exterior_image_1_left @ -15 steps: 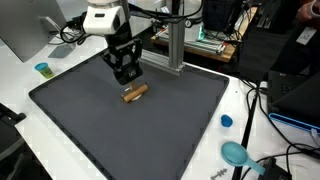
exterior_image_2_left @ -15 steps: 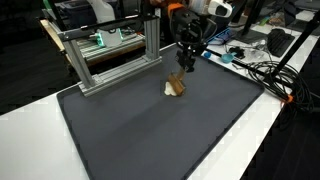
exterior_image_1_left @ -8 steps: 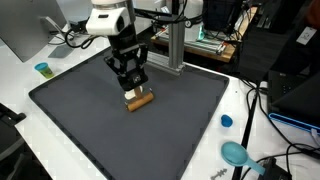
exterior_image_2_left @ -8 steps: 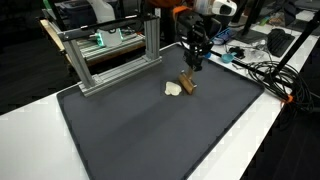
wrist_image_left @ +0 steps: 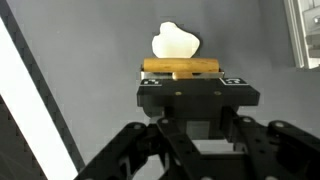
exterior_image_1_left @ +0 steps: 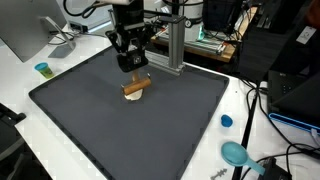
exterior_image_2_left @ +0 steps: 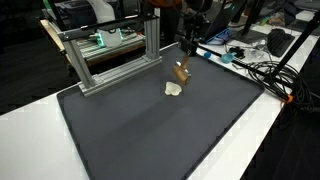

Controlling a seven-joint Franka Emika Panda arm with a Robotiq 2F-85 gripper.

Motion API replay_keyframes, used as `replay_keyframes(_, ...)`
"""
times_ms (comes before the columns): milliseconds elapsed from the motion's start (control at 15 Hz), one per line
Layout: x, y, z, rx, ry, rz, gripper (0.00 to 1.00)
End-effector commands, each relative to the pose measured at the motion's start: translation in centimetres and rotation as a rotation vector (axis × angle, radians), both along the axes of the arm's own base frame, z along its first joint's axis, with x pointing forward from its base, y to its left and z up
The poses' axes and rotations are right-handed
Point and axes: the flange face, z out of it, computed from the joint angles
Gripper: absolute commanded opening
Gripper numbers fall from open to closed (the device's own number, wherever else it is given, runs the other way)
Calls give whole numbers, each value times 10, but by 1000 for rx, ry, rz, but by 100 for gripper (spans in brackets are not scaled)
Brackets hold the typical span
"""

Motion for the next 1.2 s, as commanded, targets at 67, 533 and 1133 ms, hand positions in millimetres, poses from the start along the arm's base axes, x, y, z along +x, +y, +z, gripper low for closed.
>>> replay_keyframes(67,0,-5,-11,-61,19,-23,21)
replay_keyframes(533,11,-17,-36,-113,46,-24,21)
replay_keyframes(1133,30,11,-56,-78,67,40,21)
